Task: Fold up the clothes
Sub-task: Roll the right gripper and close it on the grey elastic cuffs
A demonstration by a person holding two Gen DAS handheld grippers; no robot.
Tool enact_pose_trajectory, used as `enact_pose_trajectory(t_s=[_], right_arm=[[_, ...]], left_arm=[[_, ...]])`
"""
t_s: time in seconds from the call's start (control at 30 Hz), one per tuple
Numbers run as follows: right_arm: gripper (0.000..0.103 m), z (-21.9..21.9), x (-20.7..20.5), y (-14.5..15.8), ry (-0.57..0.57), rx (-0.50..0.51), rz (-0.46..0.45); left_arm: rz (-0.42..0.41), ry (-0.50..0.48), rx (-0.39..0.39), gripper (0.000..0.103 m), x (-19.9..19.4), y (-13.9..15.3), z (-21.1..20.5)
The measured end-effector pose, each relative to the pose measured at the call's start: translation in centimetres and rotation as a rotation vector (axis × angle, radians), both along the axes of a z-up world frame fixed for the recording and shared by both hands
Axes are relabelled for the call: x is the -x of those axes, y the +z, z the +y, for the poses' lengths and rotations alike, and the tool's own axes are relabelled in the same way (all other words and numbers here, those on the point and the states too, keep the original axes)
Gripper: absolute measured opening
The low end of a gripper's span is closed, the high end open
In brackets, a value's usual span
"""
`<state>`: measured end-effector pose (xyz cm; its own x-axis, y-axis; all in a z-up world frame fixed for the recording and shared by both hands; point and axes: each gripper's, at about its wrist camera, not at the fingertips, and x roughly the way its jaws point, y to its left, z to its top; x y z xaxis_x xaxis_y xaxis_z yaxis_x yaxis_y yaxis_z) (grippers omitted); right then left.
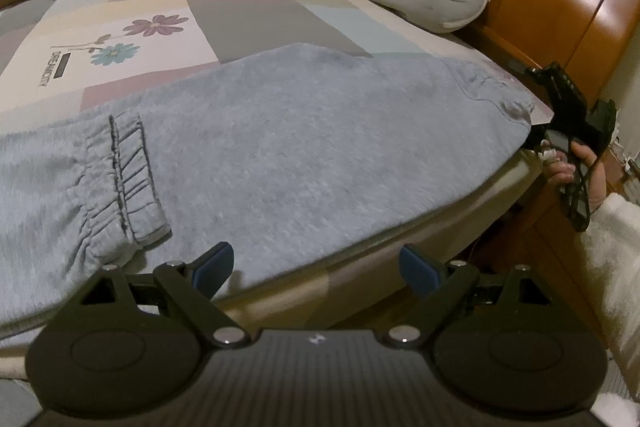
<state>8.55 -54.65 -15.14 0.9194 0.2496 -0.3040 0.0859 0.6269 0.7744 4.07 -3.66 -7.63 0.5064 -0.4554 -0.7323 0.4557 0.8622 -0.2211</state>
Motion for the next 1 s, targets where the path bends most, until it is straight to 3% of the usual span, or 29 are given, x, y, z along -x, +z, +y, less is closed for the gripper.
enact_pose_trajectory(t_s=[0.13,0.47,0.53,0.57,0.6,0.63,1.0], right_arm=[[0.080,-0.4,-0.1,-0.2,-0.010,-0.008,-0.013],[0.070,-0.5,-0.2,-0.5,-0.046,0.026,0.010],[0.061,-0.4,-0.2,-0.5,-0.055,0.043,0.025],[0.049,-0.4,-0.2,-0.4,-0.059,0.051,0.032],[0.030,-0.3,-0.2,-0.4,-0.064,0.059,0.039],[0.023,-0.3,-0.2,-0.4,-0.068,0.068,0.047],[0.024,0.3,-0.4,-0.3,-0.117,0.166,0.127]], left_arm=[[-0.003,0.005,0.013,0.090,0.0,0.1,0.3],[-0.004,0.015,0.037,0.090,0.2,0.1,1.0],[-0.004,0.019,0.043,0.090,0.2,0.1,1.2],[-0.004,0.020,0.046,0.090,0.2,0.1,1.4],[-0.004,0.023,0.050,0.090,0.2,0.1,1.5],[-0.003,0.026,0.053,0.090,0.2,0.0,1.7],[-0.008,0.031,0.030,0.090,0.1,0.4,2.6]])
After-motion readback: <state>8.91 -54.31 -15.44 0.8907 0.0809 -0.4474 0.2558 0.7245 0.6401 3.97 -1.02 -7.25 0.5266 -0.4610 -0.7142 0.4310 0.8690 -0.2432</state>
